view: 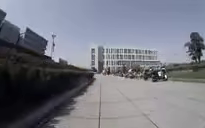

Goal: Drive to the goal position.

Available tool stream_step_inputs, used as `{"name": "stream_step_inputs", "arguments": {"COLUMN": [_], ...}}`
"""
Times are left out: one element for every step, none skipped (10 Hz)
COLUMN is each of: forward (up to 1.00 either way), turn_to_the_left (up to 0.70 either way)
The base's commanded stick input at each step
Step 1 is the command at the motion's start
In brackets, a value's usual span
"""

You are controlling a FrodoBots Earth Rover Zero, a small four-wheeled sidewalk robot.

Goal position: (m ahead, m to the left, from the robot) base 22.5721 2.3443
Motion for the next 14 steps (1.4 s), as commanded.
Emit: {"name": "stream_step_inputs", "arguments": {"forward": [0.85, 0.85, 0.85, 0.85, 0.85, 0.85, 0.85, 0.85, 0.85, 0.85, 0.85, 0.85, 0.85, 0.85], "turn_to_the_left": [0.00, 0.00, 0.00, 0.00, 0.00, 0.00, 0.00, 0.01, 0.01, 0.00, 0.00, 0.00, 0.00, 0.00]}}
